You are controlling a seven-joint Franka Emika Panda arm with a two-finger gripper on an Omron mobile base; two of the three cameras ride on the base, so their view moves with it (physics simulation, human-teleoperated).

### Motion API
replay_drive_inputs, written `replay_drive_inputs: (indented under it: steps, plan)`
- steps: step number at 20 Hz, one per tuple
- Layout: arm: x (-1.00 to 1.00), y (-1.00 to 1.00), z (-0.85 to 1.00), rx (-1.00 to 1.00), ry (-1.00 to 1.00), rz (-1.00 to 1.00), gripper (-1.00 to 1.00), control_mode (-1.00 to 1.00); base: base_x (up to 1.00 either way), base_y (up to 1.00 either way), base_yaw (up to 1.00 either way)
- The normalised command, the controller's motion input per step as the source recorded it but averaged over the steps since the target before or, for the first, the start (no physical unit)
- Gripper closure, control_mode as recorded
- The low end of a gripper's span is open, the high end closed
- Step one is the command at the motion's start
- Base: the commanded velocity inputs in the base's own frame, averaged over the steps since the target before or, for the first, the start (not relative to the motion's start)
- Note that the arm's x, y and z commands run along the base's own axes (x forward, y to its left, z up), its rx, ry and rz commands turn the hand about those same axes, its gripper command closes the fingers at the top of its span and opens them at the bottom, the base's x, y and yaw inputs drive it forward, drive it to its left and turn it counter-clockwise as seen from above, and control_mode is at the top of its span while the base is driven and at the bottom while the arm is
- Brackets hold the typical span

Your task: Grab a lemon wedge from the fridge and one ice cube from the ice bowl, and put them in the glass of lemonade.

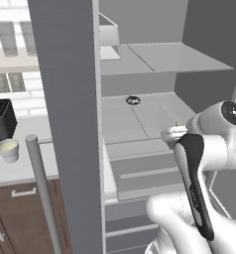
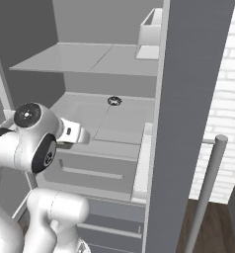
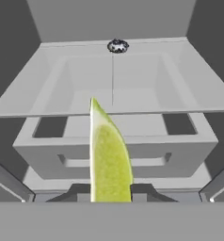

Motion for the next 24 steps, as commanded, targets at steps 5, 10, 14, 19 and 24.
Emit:
replay_drive_inputs:
  steps: [5,10,14,19,24]
  plan:
    - [-0.58,0.0,0.18,0.0,0.02,0.0,1.0,-1.0,0.0,0.0,0.0]
    - [-0.44,0.0,0.35,0.0,0.0,0.0,1.0,-1.0,0.0,0.0,0.0]
    - [-0.37,0.04,0.42,0.0,0.0,0.0,1.0,-1.0,0.0,0.0,0.0]
    - [-0.44,0.05,0.0,-0.01,0.01,0.0,1.0,1.0,-0.39,0.0,0.0]
    - [0.0,0.0,0.0,0.0,0.0,0.0,1.0,1.0,-1.0,0.0,0.0]
